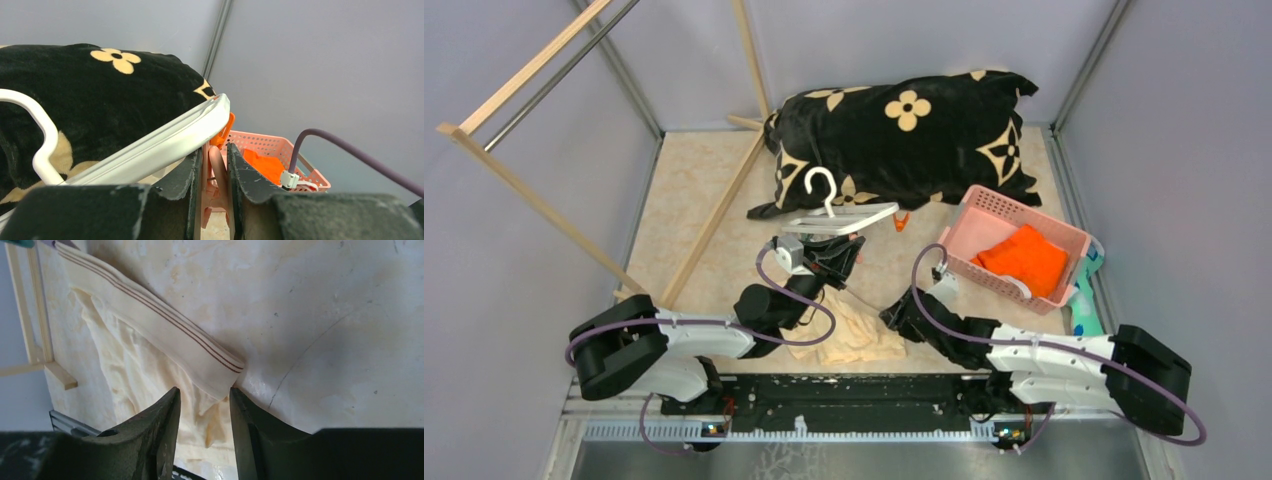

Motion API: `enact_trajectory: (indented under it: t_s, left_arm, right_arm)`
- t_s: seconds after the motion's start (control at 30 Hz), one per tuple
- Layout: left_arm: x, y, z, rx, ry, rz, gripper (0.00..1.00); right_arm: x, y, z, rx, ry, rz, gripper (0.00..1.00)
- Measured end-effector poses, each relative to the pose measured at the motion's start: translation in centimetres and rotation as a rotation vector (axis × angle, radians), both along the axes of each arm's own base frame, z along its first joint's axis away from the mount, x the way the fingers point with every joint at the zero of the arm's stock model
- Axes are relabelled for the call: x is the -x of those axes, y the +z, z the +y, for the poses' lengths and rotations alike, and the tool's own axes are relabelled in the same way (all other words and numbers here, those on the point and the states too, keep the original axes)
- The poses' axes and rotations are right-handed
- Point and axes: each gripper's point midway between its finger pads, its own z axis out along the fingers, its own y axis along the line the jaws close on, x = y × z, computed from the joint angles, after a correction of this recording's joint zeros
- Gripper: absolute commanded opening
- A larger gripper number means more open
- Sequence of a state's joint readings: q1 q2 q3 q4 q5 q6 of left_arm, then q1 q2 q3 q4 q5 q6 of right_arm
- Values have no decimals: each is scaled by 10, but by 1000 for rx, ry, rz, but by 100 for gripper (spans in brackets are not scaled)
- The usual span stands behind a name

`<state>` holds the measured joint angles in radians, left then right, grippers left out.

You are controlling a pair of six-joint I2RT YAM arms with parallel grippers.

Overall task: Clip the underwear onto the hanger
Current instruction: Clamp the underwear onto the hanger.

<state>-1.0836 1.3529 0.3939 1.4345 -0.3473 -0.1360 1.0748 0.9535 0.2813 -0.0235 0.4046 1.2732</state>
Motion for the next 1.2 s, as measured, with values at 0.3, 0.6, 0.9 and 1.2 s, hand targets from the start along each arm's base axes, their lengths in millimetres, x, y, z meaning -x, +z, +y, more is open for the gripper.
enact_trajectory:
  t_s: [0.3, 0.6, 0.9, 1.2]
  left_arm:
    - [0, 0, 0, 2, -2, 2, 0]
    - [2, -4, 0, -4, -10, 5, 0]
    - [2, -4, 0, -6, -11, 5, 0]
    - [2, -4, 0, -6, -11, 4, 0]
  right_arm:
    - [-6, -16, -8, 27, -92, 37, 45]
    - [-5, -23, 1, -71, -127, 81, 46]
    - [-2, -24, 9, -217, -199, 160, 44]
    - [-5, -25, 8, -315, -283, 203, 41]
